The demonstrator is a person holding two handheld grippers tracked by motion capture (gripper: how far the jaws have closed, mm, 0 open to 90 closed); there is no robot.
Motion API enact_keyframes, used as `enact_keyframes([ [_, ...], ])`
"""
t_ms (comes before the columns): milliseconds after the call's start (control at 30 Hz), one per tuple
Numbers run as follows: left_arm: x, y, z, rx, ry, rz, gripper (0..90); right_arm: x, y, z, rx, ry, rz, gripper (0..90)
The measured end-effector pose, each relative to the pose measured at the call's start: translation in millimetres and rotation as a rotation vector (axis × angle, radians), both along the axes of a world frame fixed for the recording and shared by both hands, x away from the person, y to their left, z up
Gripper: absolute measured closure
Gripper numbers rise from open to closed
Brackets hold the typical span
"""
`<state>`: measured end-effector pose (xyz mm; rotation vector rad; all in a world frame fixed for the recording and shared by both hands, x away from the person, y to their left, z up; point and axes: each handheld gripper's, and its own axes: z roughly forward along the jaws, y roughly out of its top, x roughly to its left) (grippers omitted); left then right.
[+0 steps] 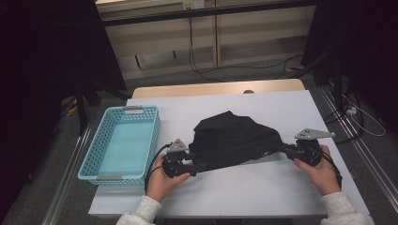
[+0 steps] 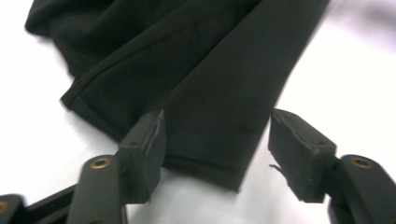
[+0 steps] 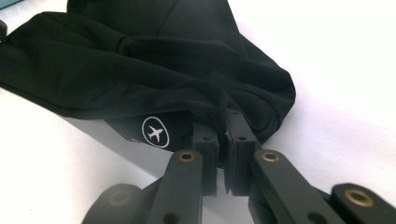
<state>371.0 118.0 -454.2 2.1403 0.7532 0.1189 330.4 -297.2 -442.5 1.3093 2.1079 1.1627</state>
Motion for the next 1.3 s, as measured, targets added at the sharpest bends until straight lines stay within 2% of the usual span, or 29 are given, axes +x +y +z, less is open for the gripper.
enact_keyframes([
  [33,-0.2,-0.2,-2.0,0.011,0.003,0.000,33.8,-0.2,0.0,0.1,0.000,-0.002,0.002,85.4],
  [100,-0.7,-0.4,-5.8,0.061,-0.031,0.004,32.0,-1.2,0.7,0.5,0.000,-0.002,0.004,85.4],
  [300,-2.9,-3.7,-8.9,0.108,-0.105,-0.031,32.2,-2.0,1.7,0.3,-0.007,-0.002,0.011,85.4],
  [667,-2.1,-3.6,-6.1,0.123,-0.095,-0.016,41.2,-1.4,2.0,0.0,-0.002,-0.001,0.011,85.3],
  [1000,-0.7,-1.8,-1.9,0.117,-0.037,0.032,68.1,-0.4,3.5,0.6,-0.008,-0.004,0.014,85.3],
  [1200,-0.2,-2.0,-0.7,0.112,-0.004,0.034,79.9,-0.8,4.0,0.6,-0.012,-0.008,0.014,85.3],
  [1300,0.1,-2.0,-0.3,0.106,0.015,0.056,82.9,-0.7,3.9,0.6,-0.009,-0.015,0.014,85.2],
])
